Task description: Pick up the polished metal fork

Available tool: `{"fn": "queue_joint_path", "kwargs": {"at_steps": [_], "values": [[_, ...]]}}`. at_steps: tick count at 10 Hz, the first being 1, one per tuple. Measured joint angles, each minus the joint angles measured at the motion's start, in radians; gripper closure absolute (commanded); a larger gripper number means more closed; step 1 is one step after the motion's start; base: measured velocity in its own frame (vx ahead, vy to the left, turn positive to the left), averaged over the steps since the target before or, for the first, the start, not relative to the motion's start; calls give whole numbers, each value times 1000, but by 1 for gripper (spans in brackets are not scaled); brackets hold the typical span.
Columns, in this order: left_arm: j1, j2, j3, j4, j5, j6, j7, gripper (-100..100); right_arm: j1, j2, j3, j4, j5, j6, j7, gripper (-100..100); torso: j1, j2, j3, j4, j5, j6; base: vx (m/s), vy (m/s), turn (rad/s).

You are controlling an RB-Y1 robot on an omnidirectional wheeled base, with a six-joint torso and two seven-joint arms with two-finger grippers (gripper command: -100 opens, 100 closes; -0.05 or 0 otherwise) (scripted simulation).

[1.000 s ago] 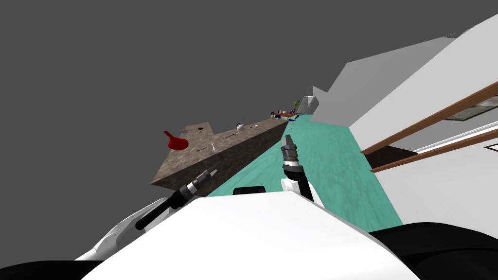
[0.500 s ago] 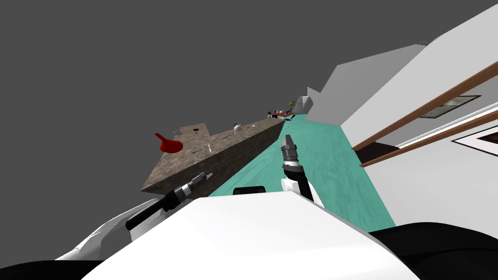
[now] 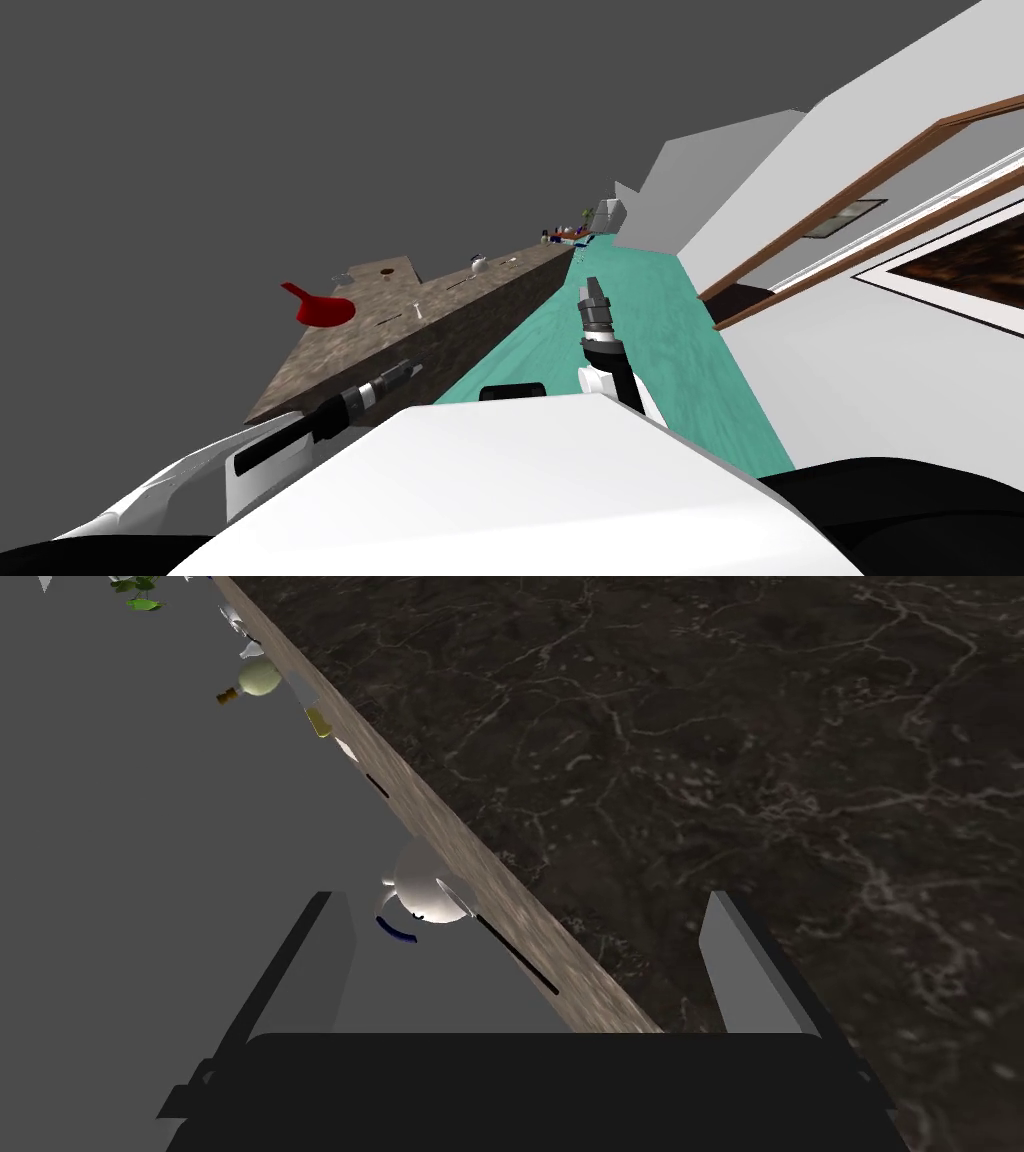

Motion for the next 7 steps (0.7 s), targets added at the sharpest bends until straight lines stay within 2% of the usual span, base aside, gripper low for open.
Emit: {"fn": "queue_joint_path", "kwargs": {"at_steps": [2, 4, 5, 6, 7], "values": [[18, 57, -6, 18, 29, 24, 3, -100, 0, 0, 0, 0, 0, 0, 0, 0, 0, -2, -1, 0, 0, 0, 56, -19, -189], [16, 119, -29, 57, 53, 45, 24, -100, 0, 0, 0, 0, 0, 0, 0, 0, 0, -3, -2, -1, 0, 0, 78, -17, -161], [12, 151, -51, 92, 65, 48, 39, -100, 0, 0, 0, 0, 0, 0, 0, 0, 0, -4, -3, -1, 0, 1, 86, -16, -110], [33, 182, -44, 91, 82, 60, 35, -100, 0, 0, 0, 0, 0, 0, 0, 0, -1, -4, -3, -1, 0, 0, 116, 1, -196], [13, 198, -71, 113, 86, 87, 43, -100, 0, 0, 0, 0, 0, 0, 0, 0, 1, -6, -3, -1, 0, 1, 106, 2, -126]]}}
